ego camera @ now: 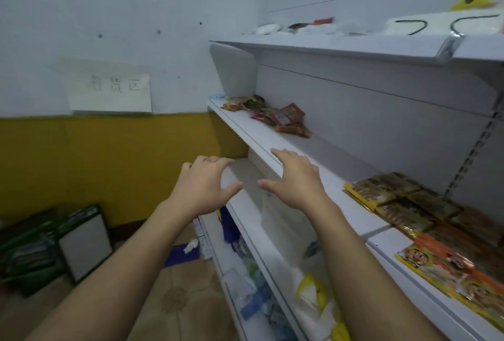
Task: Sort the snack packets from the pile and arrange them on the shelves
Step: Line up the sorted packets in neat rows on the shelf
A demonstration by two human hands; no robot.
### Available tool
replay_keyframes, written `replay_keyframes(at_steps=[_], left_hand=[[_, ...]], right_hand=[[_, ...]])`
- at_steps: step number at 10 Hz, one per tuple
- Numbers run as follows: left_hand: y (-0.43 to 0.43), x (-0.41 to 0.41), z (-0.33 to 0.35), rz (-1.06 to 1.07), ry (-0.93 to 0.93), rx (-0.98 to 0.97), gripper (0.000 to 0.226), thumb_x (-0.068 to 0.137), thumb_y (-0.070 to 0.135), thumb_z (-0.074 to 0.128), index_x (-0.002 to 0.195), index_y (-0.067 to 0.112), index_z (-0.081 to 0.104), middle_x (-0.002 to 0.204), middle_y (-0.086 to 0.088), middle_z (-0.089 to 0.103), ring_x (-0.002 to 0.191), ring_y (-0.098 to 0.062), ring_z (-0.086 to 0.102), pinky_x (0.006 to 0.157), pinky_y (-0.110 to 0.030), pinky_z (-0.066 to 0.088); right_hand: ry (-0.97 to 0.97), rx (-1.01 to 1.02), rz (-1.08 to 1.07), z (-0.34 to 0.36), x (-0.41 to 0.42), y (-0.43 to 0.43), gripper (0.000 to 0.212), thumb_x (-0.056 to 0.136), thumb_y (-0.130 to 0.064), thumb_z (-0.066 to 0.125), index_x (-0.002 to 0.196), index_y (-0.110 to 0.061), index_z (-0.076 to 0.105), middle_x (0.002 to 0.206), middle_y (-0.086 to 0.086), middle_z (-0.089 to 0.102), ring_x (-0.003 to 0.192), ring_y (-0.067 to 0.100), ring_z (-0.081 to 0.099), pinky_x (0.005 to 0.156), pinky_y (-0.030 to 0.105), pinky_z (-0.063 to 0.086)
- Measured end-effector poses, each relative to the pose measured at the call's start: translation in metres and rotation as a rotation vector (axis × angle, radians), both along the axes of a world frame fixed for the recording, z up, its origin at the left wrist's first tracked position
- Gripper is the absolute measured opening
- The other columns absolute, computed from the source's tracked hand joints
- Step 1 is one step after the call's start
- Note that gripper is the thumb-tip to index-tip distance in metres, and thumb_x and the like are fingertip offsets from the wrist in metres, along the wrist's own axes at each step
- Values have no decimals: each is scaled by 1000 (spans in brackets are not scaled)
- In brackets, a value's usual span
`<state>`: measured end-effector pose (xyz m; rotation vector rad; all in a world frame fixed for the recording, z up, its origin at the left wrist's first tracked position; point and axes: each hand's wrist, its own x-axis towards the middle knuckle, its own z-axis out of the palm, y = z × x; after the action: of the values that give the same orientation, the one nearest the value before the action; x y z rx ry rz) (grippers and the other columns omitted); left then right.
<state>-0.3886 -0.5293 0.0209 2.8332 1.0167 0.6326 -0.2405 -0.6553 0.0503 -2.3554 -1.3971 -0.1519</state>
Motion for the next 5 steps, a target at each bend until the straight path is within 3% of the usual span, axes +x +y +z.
replay_keyframes(at_steps=[3, 5], left_hand=[[93, 10, -15, 83, 1, -29, 65, 91, 64, 49, 147, 33, 38, 149, 4, 45, 139, -19, 34, 110, -45, 29], [192, 58, -9, 84, 30, -32, 64, 92, 64, 47, 147, 33, 36, 150, 5, 43, 140, -19, 32, 111, -45, 28]], right_hand=[[51, 3, 68, -21, 22, 115, 82, 85, -55, 65, 153, -28, 28, 157, -3, 32, 143, 22, 28, 114, 41, 24], [84, 20, 58, -24, 68, 213, 80, 86, -56, 64, 152, -28, 29, 156, -3, 34, 141, 22, 30, 114, 42, 26]])
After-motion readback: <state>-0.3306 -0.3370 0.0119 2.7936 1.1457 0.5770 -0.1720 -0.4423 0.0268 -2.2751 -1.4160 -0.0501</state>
